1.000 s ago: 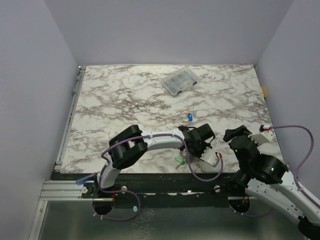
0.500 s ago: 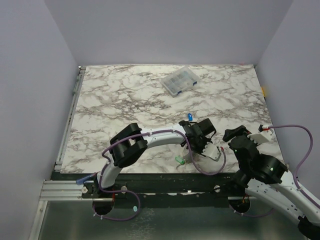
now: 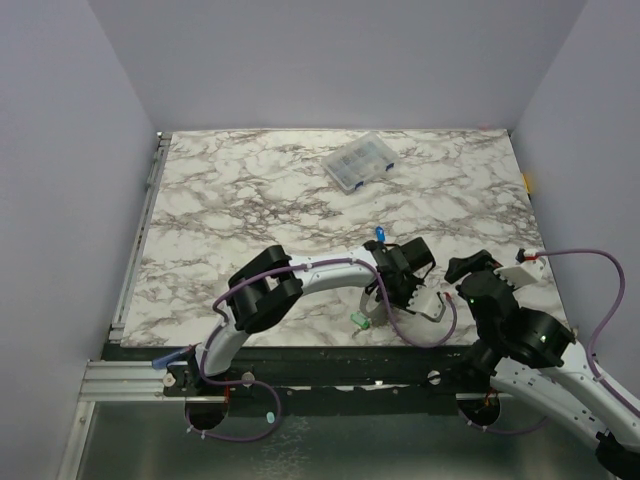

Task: Put the keys on the keyring

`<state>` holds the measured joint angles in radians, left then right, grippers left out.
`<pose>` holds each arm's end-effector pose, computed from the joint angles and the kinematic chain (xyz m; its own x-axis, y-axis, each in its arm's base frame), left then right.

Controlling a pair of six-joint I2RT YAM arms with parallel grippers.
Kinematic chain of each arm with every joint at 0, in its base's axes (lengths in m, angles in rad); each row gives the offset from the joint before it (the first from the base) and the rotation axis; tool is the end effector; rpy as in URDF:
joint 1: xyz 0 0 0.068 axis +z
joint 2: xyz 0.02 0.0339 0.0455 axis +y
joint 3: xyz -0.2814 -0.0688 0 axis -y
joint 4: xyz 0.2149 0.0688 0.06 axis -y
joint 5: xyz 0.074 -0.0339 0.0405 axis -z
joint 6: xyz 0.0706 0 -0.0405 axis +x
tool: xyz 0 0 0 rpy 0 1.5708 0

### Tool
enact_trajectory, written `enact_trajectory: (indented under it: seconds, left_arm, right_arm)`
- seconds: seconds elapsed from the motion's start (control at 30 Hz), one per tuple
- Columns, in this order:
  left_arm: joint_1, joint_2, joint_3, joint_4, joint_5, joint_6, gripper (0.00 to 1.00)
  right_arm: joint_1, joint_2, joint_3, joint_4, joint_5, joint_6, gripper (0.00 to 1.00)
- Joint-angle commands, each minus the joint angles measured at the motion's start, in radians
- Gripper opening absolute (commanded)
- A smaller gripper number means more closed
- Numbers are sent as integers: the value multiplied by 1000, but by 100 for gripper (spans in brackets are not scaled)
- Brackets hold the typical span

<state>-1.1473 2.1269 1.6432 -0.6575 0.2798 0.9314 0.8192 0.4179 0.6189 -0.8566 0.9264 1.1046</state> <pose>0.1654 -0.4144 0.1767 0.5181 0.7274 -0.4500 0.8509 -0.4920 0.1844 0.0779 0.0007 0.2584 -0.1926 0.5798 -0.7917 0.3691 0.7904 0.4890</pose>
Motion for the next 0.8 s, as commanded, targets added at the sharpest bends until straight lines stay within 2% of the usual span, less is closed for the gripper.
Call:
enact_trajectory:
  seconds: [0.0, 0.77]
  left_arm:
    - [-2, 36, 35, -30, 25, -14, 27]
    - [3, 65, 134, -73, 9, -90, 31]
  right_arm:
    - [5, -8, -18, 24, -2, -15, 73]
    - [5, -7, -22, 38, -8, -30, 73]
